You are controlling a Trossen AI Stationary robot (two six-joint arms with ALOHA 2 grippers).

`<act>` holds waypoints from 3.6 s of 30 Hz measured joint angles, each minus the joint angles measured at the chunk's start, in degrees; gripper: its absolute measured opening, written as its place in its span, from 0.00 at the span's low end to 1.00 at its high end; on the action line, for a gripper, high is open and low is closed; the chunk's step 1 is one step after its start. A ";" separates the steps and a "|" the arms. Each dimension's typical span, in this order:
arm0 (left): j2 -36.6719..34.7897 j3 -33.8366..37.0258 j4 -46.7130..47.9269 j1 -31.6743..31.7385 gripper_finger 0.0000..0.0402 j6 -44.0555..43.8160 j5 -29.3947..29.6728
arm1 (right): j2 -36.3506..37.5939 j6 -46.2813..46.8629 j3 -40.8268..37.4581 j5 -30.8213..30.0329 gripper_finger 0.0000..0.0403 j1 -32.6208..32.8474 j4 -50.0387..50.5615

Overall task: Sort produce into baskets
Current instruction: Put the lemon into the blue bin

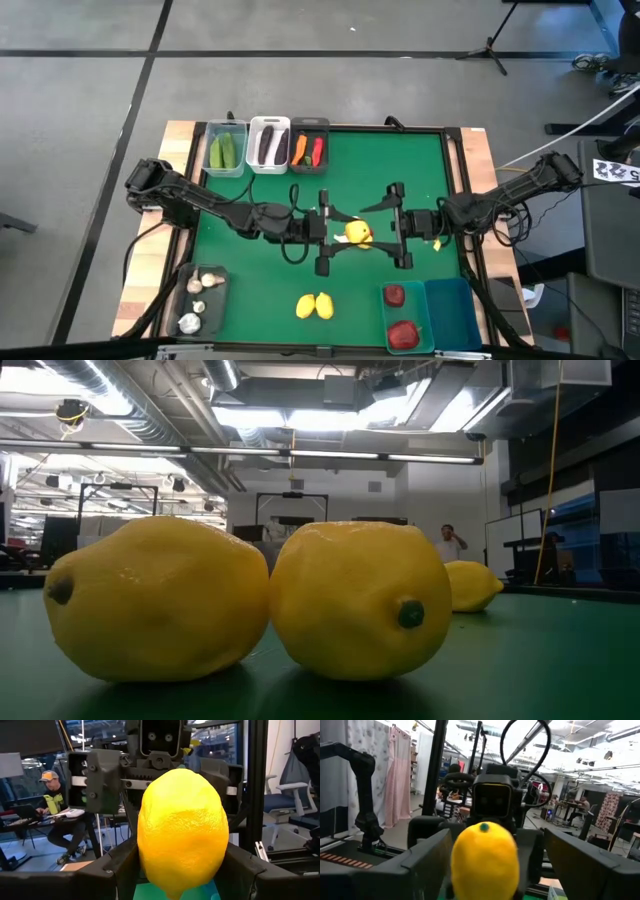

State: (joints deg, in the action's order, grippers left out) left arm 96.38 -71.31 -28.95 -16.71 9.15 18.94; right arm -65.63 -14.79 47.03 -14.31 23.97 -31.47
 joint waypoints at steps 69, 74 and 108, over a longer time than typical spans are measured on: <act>0.00 -0.07 30.23 1.33 0.76 -9.07 -1.77 | 8.85 25.41 -0.07 -0.46 0.43 -0.08 36.42; 0.00 -0.07 32.59 1.05 0.76 -9.85 -1.77 | 11.80 44.74 -0.07 -1.17 0.43 6.13 56.69; 0.00 -0.04 33.95 0.98 0.76 -13.41 -1.79 | -7.83 114.57 -0.04 13.91 0.58 42.03 79.42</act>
State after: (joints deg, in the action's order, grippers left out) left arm 96.38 -71.35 5.00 -15.73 -4.26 17.15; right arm -73.45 99.79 46.98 -0.40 66.00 47.95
